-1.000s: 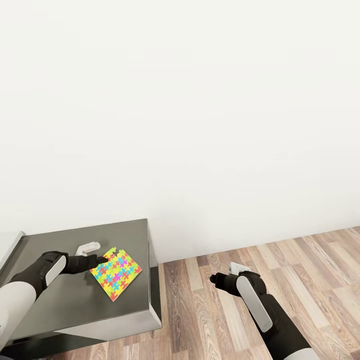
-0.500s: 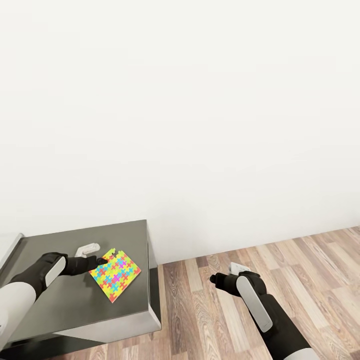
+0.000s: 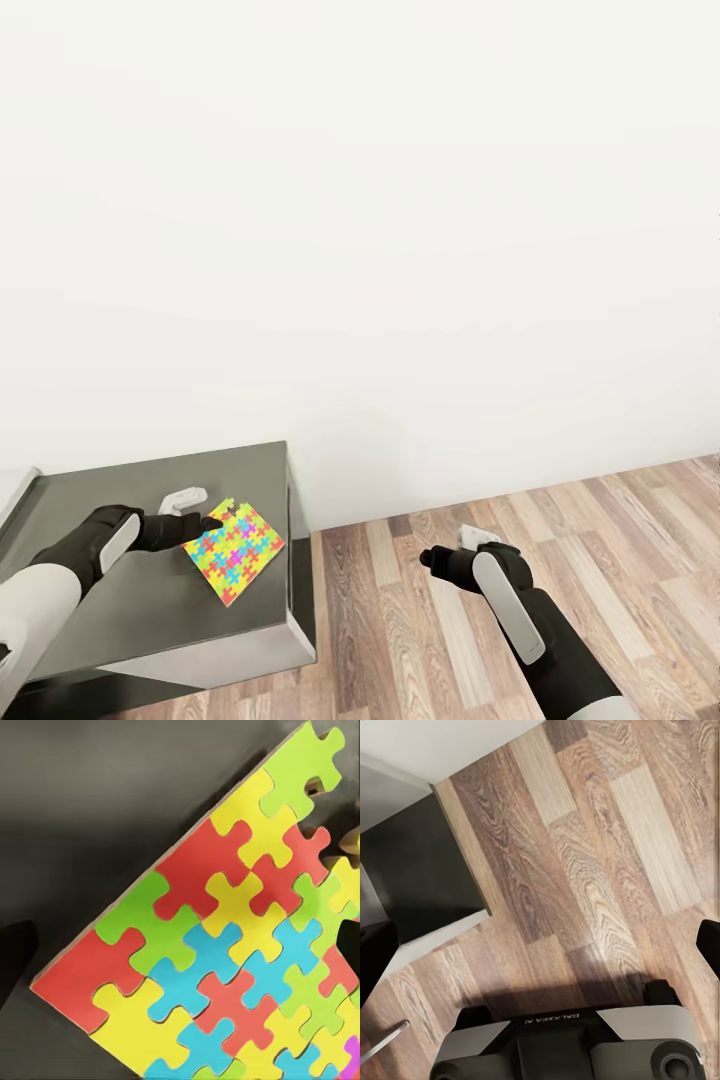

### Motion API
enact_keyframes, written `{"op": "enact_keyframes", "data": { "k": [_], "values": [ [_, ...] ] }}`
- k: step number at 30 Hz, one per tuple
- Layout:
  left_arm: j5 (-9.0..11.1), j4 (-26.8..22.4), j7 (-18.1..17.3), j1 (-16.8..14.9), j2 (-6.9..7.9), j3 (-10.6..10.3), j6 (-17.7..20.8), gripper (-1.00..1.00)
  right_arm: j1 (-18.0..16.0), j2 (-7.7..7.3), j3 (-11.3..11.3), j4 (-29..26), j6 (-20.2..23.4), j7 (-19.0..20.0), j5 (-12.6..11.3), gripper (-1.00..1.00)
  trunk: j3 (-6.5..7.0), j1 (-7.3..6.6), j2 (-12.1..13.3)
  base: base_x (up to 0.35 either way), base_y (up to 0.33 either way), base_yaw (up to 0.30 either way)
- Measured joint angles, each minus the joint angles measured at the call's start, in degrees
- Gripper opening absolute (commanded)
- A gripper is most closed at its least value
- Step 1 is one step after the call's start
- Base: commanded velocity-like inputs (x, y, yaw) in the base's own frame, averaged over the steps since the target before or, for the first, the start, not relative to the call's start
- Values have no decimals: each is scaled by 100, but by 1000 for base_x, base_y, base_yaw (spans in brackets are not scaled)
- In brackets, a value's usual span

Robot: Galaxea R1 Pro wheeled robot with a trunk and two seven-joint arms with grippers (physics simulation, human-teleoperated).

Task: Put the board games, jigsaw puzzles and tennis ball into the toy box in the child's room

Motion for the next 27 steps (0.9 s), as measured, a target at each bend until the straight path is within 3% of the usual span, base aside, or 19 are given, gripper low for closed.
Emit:
{"op": "enact_keyframes", "data": {
  "k": [27],
  "values": [
    [7,0,-3,1,2,7,7,100,0,-6,4,-7,-2,0,-1,100,0,0,-1,0,-85,0]
  ]
}}
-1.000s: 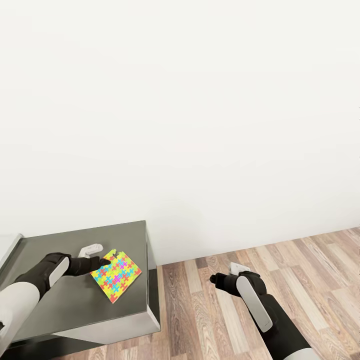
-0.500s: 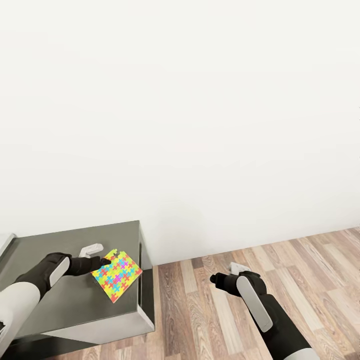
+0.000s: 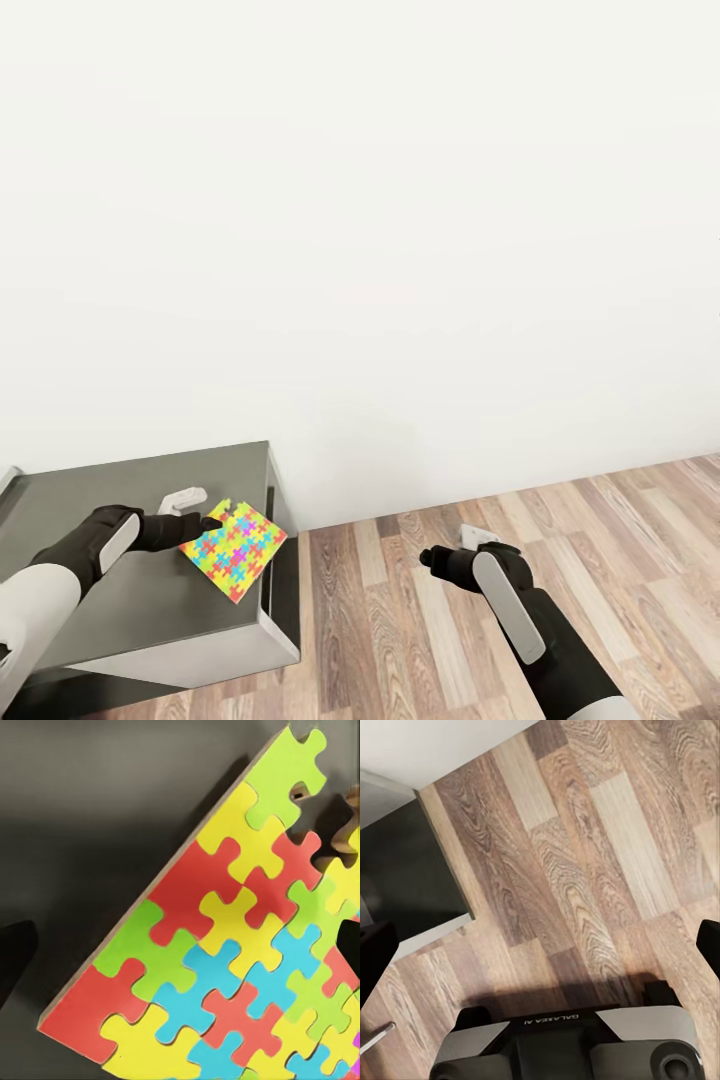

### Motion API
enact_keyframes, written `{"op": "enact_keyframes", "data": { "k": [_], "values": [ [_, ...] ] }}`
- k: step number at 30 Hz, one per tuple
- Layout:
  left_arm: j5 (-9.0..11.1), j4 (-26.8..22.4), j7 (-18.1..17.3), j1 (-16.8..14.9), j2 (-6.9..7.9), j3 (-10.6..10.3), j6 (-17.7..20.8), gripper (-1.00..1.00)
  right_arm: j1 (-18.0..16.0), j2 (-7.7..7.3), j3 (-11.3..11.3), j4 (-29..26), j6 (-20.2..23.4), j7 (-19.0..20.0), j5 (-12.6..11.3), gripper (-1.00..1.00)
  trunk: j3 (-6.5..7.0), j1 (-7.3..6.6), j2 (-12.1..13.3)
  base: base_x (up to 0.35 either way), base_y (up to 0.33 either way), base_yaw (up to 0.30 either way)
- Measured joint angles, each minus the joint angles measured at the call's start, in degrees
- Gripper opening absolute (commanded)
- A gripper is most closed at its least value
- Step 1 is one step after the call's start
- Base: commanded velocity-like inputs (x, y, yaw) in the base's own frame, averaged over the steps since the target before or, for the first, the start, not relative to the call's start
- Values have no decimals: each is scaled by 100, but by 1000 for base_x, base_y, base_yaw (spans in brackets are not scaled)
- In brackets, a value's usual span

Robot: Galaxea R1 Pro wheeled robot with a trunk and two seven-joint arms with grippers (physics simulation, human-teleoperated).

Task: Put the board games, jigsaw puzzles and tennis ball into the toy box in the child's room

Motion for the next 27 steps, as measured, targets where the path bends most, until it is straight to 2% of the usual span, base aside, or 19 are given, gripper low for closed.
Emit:
{"op": "enact_keyframes", "data": {
  "k": [7,14,15,18,21,22,24,25,27],
  "values": [
    [-7,-3,0,1,0,-3,0,100,0,58,20,17,-18,-4,2,100,0,0,0,0,-3,0],
    [1,-7,4,-6,-41,25,4,100,0,50,12,46,-19,3,-4,100,0,0,0,0,0,0],
    [66,-9,-5,-3,-27,41,25,100,0,49,8,53,-17,6,-8,100,-1,1,3,0,0,0],
    [85,-26,-5,0,55,66,34,100,-3,50,-2,135,-13,137,-17,100,-2,2,4,0,0,0],
    [108,-49,-8,-14,154,87,38,100,-21,48,-18,333,-21,721,-4,100,-2,2,4,0,0,0],
    [116,-56,-9,-26,196,91,38,100,-36,47,-26,427,-36,1080,1,100,-2,2,4,0,0,0],
    [124,-60,-31,-42,242,94,39,100,-87,38,-30,543,-74,1478,11,100,-2,2,4,0,0,0],
    [126,-66,-104,-60,292,99,38,100,-167,24,-28,682,-137,1862,11,100,-1,2,4,0,0,0],
    [119,-82,-325,-73,364,99,42,100,-307,11,-27,981,-258,2388,11,100,-1,2,4,0,0,0]
  ]
}}
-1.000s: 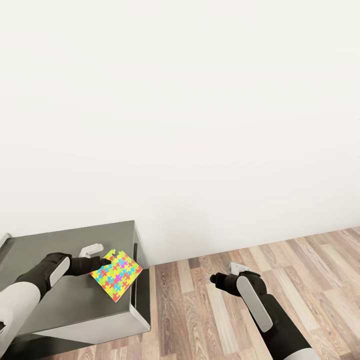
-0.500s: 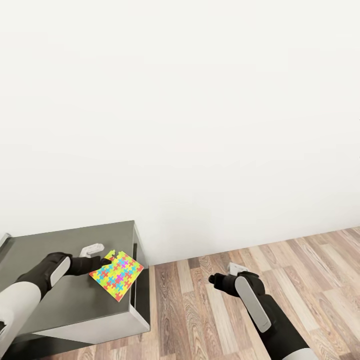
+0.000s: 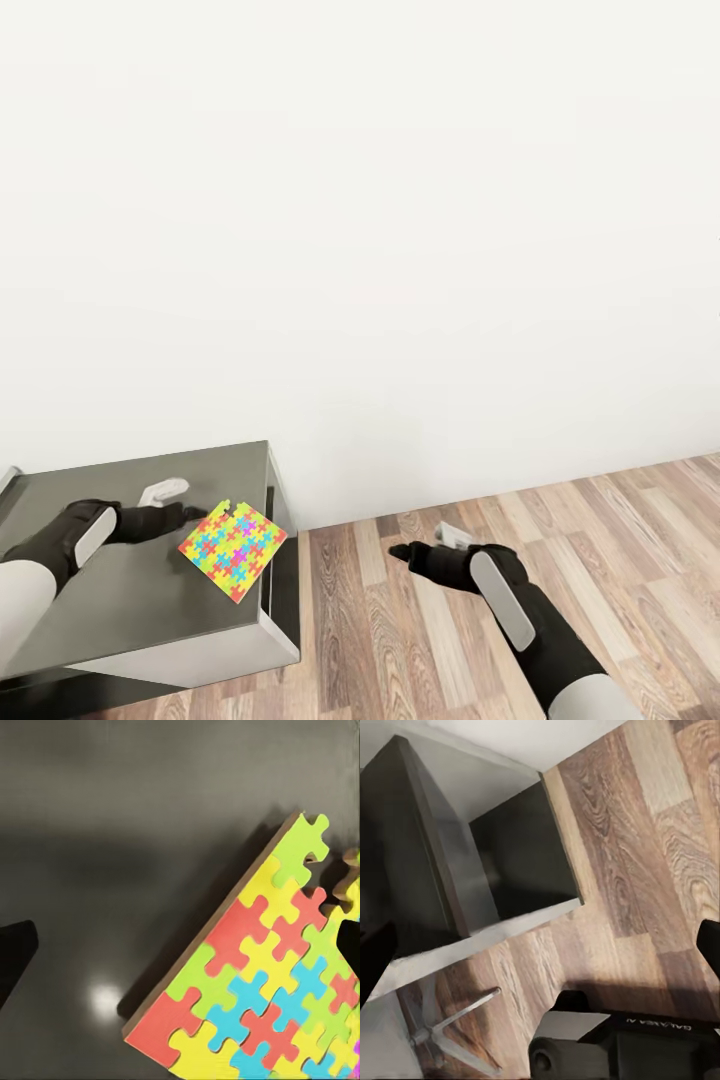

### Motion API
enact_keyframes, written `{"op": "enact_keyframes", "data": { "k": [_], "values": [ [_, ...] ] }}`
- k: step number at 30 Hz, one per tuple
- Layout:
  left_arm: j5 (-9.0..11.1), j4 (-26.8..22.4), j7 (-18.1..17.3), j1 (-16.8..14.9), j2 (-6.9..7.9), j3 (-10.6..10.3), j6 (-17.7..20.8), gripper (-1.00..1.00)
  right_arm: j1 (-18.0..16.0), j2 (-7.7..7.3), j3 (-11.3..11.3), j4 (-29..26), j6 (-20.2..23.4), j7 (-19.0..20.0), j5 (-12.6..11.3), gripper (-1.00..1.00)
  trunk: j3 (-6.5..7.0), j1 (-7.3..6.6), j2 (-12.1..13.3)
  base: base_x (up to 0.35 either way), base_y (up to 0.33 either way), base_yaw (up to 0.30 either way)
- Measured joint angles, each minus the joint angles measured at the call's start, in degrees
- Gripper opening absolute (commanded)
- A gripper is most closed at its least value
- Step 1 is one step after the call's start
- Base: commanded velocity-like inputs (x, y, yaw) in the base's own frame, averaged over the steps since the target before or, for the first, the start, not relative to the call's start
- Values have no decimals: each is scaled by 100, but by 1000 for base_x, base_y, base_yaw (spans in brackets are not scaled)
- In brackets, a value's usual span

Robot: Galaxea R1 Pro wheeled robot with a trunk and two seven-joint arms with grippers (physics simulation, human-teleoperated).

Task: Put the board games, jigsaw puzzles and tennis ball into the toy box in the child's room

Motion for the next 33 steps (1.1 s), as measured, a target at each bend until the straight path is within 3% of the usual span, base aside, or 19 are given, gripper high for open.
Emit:
{"op": "enact_keyframes", "data": {
  "k": [2,8,15,19,23,27,29,31,33],
  "values": [
    [-18,-19,-285,-7,70,0,13,100,-164,-6,-3,414,-124,367,-35,100,0,0,0,0,0,0],
    [-37,-126,-717,-20,284,2,76,100,-620,38,-5,1502,-475,899,-80,100,0,0,0,0,0,0],
    [5,-708,-931,-21,632,11,649,100,-791,60,-5,1830,-634,1418,-79,100,0,0,-1,0,0,0],
    [11,-1122,-1495,-21,868,61,1014,100,-808,66,-5,1871,-656,1598,-78,100,0,0,0,0,0,0],
    [-1,-1346,-2677,-14,1106,97,1234,100,-810,67,-1,1890,-665,1688,-78,100,0,0,0,0,0,0],
    [-1,-1416,-4081,1,1366,104,1281,100,-811,56,-7,1896,-665,1879,-78,100,0,0,0,0,0,0],
    [5,-1438,-5084,28,1500,106,1256,100,-810,29,-20,1897,-658,2065,-68,100,0,-1,-1,0,0,0],
    [4,-1455,-5814,51,1552,102,1235,100,-810,12,-28,1898,-656,2218,-69,100,0,-1,0,0,0,0],
    [4,-1478,-6148,68,1573,98,1225,100,-810,4,-32,1898,-655,2315,-71,100,0,0,0,0,0,0]
  ]
}}
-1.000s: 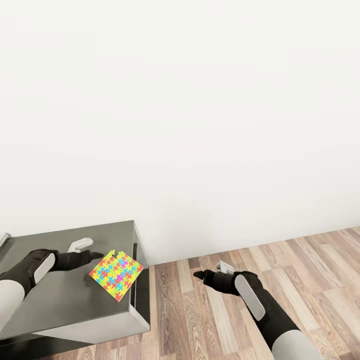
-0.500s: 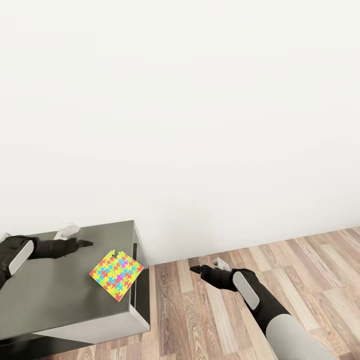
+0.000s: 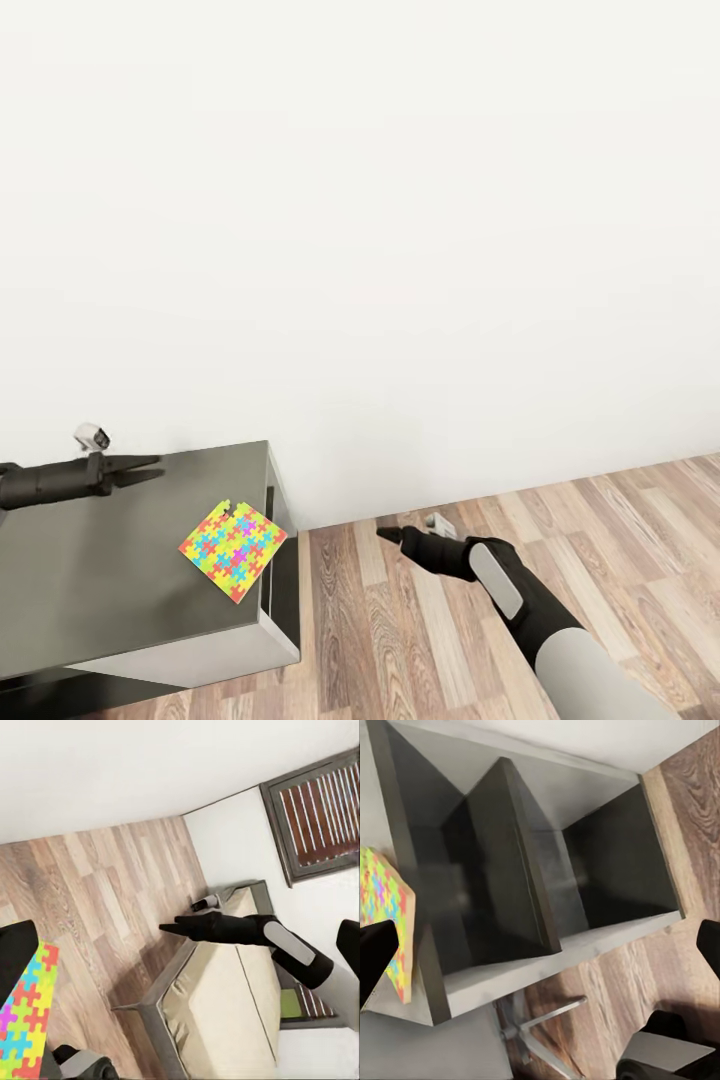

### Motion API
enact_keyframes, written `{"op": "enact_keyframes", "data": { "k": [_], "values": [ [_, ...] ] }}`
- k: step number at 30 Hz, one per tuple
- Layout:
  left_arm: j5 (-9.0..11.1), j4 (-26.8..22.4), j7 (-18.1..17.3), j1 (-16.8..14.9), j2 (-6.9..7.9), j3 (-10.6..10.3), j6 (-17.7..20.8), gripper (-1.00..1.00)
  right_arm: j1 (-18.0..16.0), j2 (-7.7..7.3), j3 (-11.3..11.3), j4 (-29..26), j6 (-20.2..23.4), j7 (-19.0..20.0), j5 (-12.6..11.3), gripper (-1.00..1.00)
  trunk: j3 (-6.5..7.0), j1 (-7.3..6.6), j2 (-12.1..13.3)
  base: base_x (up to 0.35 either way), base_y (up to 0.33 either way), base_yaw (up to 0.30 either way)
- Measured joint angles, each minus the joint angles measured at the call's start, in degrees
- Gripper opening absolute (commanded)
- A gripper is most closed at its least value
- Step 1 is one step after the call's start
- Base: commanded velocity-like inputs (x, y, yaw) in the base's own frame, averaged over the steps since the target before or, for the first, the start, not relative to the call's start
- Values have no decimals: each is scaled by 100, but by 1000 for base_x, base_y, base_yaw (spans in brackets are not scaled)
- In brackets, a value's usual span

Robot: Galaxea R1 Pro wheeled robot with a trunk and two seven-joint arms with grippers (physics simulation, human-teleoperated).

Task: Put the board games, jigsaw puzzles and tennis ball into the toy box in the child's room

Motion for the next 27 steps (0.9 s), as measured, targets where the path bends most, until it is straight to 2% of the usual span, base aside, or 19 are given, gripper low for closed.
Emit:
{"op": "enact_keyframes", "data": {
  "k": [1,2,8,15,21,27],
  "values": [
    [-5,-16,-189,37,13,-2,-1,100,0,-7,-5,0,0,82,-4,100,-1,0,0,0,0,0],
    [-14,-24,-235,90,22,-4,0,100,0,-11,-9,0,1,141,-10,100,-2,0,0,0,0,0],
    [-3,-63,-236,351,27,46,41,100,0,14,-14,0,18,240,-52,100,-38,0,0,0,0,0],
    [0,-86,-236,392,-38,111,29,100,-2,39,-16,1,46,326,-79,100,-100,0,0,0,0,0],
    [2,-89,-237,404,-4,124,6,100,-9,66,-8,-1,58,562,-76,100,-154,0,0,0,0,0],
    [14,-90,-237,406,8,125,3,100,-22,75,-7,-2,61,610,-81,100,-317,132,-239,0,0,0]
  ]
}}
